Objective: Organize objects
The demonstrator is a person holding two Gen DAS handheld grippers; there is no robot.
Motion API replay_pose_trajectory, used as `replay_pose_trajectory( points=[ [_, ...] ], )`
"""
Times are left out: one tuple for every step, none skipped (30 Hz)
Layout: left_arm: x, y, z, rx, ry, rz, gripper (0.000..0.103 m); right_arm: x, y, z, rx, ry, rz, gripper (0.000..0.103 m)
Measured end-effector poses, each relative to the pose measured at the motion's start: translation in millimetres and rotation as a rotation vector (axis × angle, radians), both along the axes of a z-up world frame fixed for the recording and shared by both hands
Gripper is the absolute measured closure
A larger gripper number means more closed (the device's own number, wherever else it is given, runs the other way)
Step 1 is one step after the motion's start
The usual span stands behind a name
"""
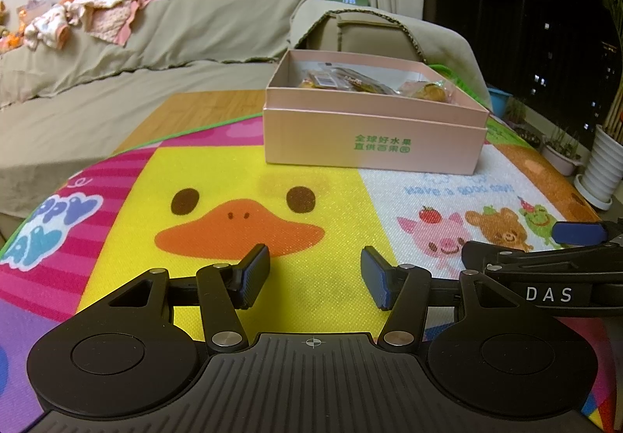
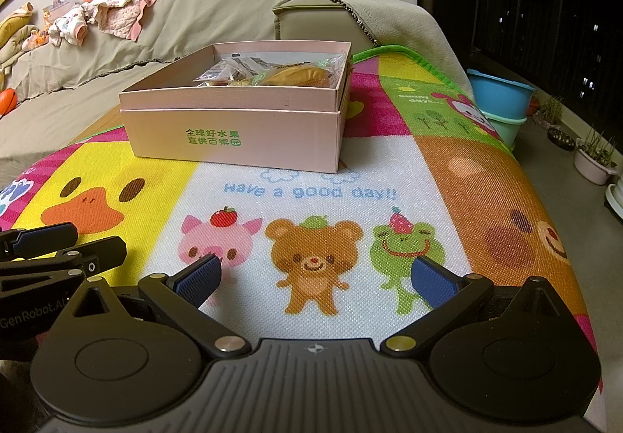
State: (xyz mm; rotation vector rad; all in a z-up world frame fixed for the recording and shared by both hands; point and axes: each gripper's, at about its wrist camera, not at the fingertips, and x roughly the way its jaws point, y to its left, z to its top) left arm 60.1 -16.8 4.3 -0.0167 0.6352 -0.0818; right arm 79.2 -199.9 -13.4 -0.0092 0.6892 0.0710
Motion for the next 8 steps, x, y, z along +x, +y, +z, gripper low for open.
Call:
replay_pose_trajectory(
  points=[
    [0.0, 0.2, 0.0, 0.0, 0.0, 0.0, 0.044, 0.0, 0.0, 0.0, 0.0, 0.0, 0.0, 0.0],
    [0.0, 0.5, 0.0, 0.0, 0.0, 0.0, 0.044, 0.0, 0.0, 0.0, 0.0, 0.0, 0.0, 0.0],
    [-0.2, 1.2, 0.0, 0.001, 0.0, -0.001, 0.044, 0.0, 0.0, 0.0, 0.0, 0.0, 0.0, 0.0],
    [-0.2, 1.2, 0.0, -0.001, 0.0, -0.002, 0.045, -0.1, 0.0, 0.0, 0.0, 0.0, 0.0, 0.0],
    [0.0, 1.2, 0.1, -0.003, 0.0, -0.002, 0.045, 0.0, 0.0, 0.0, 0.0, 0.0, 0.0, 0.0],
    [0.4, 1.6, 0.1, -0.007, -0.001, -0.002, 0.045, -0.1, 0.0, 0.0, 0.0, 0.0, 0.0, 0.0],
    [0.3, 3.7, 0.1, -0.016, -0.001, -0.002, 0.045, 0.0, 0.0, 0.0, 0.0, 0.0, 0.0, 0.0],
    [0.0, 5.1, 0.4, -0.025, -0.001, -0.002, 0.045, -0.1, 0.0, 0.0, 0.0, 0.0, 0.0, 0.0]
  ],
)
